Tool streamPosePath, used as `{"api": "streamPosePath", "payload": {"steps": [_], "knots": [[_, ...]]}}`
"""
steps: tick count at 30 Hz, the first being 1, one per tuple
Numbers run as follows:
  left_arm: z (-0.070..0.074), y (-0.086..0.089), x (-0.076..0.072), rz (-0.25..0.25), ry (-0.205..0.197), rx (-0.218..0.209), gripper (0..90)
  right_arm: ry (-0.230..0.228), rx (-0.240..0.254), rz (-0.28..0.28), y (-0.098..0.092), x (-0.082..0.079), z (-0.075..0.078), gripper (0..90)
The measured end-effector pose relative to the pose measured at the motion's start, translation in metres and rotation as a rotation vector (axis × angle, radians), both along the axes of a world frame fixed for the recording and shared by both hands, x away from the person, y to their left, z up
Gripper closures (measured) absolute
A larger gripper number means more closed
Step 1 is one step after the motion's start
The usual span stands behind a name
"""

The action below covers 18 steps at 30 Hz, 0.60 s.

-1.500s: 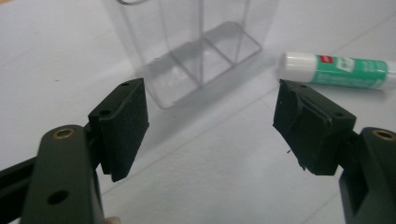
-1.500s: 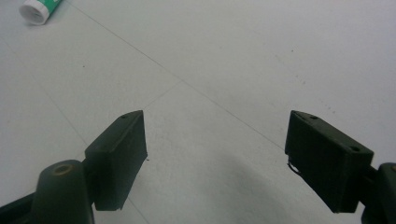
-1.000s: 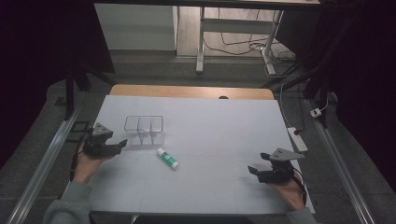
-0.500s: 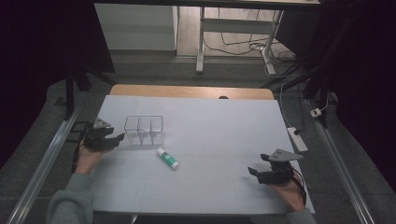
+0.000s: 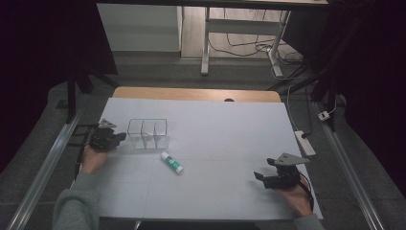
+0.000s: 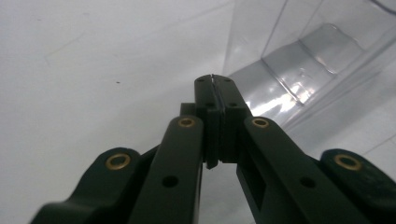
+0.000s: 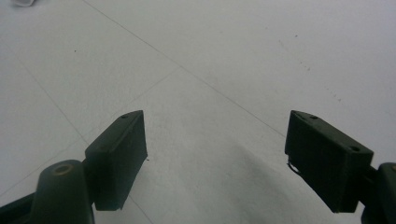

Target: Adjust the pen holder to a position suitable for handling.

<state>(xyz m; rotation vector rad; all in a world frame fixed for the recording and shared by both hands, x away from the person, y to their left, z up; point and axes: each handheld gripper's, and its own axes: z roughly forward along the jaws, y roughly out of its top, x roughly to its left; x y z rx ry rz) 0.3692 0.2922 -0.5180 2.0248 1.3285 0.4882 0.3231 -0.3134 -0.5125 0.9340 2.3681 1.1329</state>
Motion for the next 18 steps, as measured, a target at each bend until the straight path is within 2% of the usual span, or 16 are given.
{"api": "streamPosePath", "payload": {"steps": [12,15,18], "knots": [[-0.004,-0.012,0.004,-0.03,0.012,-0.012,88.9,0.006,0.001,-0.003,0.0,-0.001,0.0,20.1],[-0.005,-0.013,0.005,-0.025,0.009,-0.004,88.9,0.008,-0.006,-0.007,-0.001,-0.001,0.0,20.2],[-0.005,-0.013,0.005,-0.021,0.012,-0.015,88.9,0.006,0.001,-0.01,-0.002,-0.002,-0.001,20.2]]}}
